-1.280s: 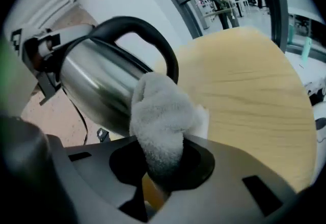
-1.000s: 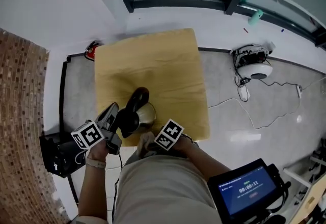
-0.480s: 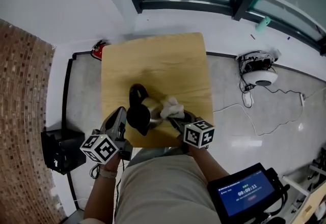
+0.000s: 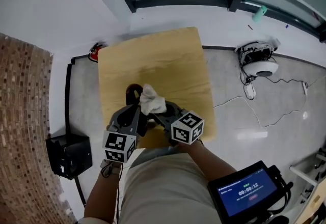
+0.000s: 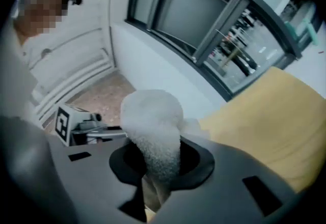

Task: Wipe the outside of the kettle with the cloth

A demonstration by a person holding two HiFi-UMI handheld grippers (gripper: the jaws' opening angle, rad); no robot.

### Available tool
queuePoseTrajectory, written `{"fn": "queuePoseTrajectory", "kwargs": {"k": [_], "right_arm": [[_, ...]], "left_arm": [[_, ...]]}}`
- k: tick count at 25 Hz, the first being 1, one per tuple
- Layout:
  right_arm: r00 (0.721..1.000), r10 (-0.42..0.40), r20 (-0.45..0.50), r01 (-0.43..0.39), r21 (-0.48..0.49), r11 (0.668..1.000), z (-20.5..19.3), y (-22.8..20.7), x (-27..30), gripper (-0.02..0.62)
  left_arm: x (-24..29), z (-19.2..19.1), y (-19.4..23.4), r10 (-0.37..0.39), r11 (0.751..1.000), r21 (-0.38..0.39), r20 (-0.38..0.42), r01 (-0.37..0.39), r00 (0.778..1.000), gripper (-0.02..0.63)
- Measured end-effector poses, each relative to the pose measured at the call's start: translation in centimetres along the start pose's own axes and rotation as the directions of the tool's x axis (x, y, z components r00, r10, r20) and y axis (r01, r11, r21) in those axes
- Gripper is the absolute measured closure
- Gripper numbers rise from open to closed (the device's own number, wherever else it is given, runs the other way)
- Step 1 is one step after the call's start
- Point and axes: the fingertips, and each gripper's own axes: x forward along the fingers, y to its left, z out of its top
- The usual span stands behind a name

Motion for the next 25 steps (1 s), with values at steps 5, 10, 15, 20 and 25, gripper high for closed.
{"fn": "queuePoseTrajectory", "kwargs": {"k": [5,10,15,20,25], "right_arm": [[0.923,-0.332,-0.195,0.379,0.320,0.868,-8.4,-11.2,-1.8,0.514],[0.997,-0.008,0.077,0.006,0.021,1.000,-0.8,1.6,-2.0,0.514],[0.937,-0.281,-0.208,0.334,0.299,0.894,-9.0,-7.6,-4.4,0.514],[0.995,-0.077,-0.058,0.080,0.056,0.995,-6.5,-0.8,-4.3,0.514],[0.957,-0.143,-0.252,0.173,0.098,0.980,-8.1,-3.1,-4.8,0.514]], "left_arm": [[0.1,0.2,-0.3,0.001,1.000,0.004,0.002,-0.001,1.000,0.577],[0.0,-0.1,-0.1,0.015,1.000,0.015,0.012,-0.015,1.000,0.575],[0.1,0.5,-0.5,0.023,1.000,0.011,0.013,-0.024,1.000,0.575],[0.0,-0.2,0.2,0.034,0.999,0.016,0.018,-0.035,0.999,0.575],[0.4,0.3,-0.1,0.033,0.999,0.010,0.013,-0.033,0.999,0.575]]}}
